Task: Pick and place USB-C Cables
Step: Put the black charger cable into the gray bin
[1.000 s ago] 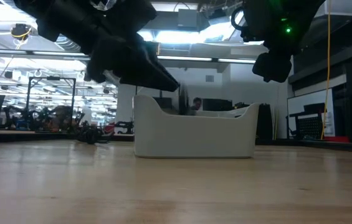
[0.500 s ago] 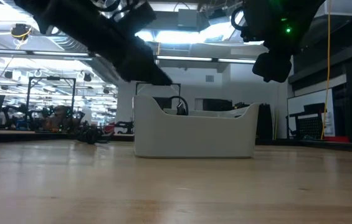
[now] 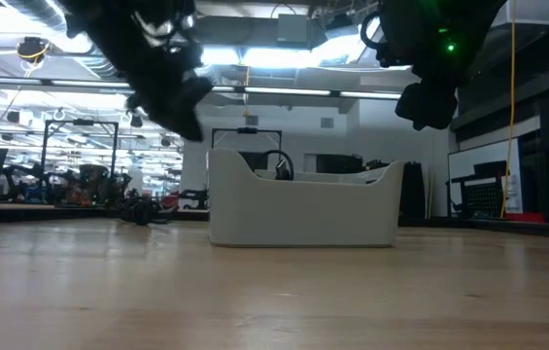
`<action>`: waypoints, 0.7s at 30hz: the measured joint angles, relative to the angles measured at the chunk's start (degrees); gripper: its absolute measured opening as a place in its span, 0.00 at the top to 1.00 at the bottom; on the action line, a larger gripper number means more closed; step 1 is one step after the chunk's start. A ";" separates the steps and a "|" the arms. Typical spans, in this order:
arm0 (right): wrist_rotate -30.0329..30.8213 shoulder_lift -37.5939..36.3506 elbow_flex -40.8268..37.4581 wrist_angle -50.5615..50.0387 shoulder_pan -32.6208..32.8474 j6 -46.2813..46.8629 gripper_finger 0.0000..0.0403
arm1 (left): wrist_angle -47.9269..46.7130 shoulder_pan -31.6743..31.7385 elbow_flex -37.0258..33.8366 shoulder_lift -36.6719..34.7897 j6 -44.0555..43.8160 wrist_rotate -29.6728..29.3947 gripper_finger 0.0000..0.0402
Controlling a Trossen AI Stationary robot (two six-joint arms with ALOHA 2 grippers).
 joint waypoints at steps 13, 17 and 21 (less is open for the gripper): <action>-0.02 0.02 0.00 1.51 0.00 0.00 0.60 | -9.49 22.21 0.00 4.24 -13.93 14.37 0.77; -0.02 0.02 0.00 1.46 0.00 -0.13 0.60 | -9.45 24.07 0.00 8.37 -14.62 10.29 0.77; -0.02 0.02 0.00 1.44 0.00 -0.25 0.60 | -8.50 23.90 0.00 9.99 -15.82 6.87 0.77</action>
